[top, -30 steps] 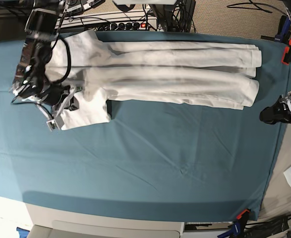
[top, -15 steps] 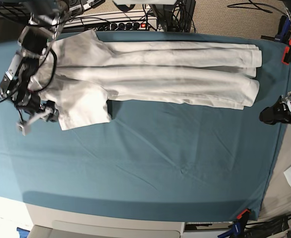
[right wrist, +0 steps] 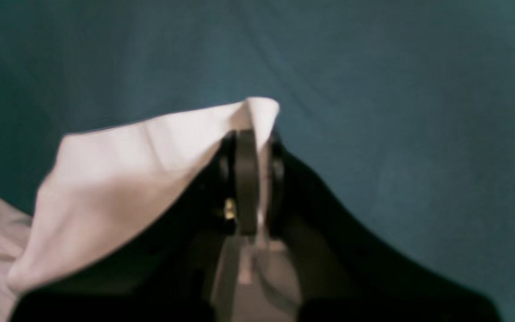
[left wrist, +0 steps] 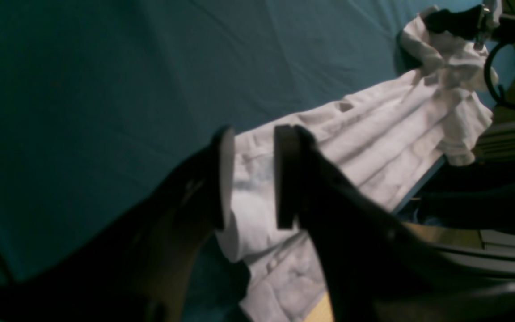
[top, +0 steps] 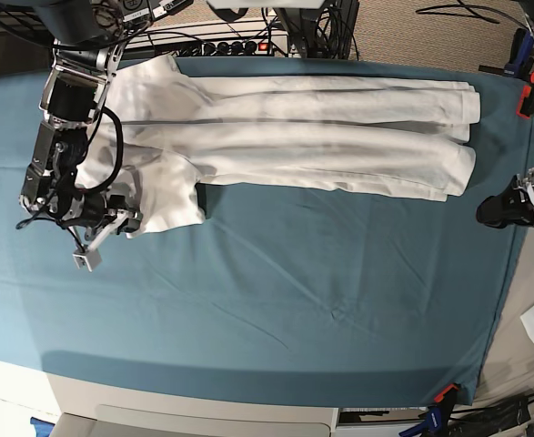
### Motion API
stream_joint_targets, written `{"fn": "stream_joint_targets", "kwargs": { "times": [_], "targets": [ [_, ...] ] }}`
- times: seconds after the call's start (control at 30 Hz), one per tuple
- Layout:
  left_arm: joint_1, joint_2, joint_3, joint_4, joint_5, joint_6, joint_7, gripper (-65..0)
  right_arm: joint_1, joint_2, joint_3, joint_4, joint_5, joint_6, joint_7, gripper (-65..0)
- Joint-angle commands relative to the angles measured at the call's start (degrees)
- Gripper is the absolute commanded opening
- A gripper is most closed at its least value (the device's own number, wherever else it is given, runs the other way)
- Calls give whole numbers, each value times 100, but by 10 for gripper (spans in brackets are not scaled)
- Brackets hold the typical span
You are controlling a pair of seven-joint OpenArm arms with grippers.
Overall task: Fold the T-shirt properly
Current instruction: 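Grasp the sleeve and collar area with the right gripper, then fold the sleeve inward over the shirt with the right gripper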
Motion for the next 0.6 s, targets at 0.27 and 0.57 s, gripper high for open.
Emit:
{"fn": "stream_joint_targets", "kwargs": {
  "times": [0.27,0.57],
  "targets": [
    [-105,-160,-52,83,-152,-8,-92,-482,-638,-28,-15,2321,-81,195,-293,-650],
    [-105,-160,-52,83,-152,-8,-92,-482,-2352,-367,-17,3781,177,195,-199,-650]
  ]
}}
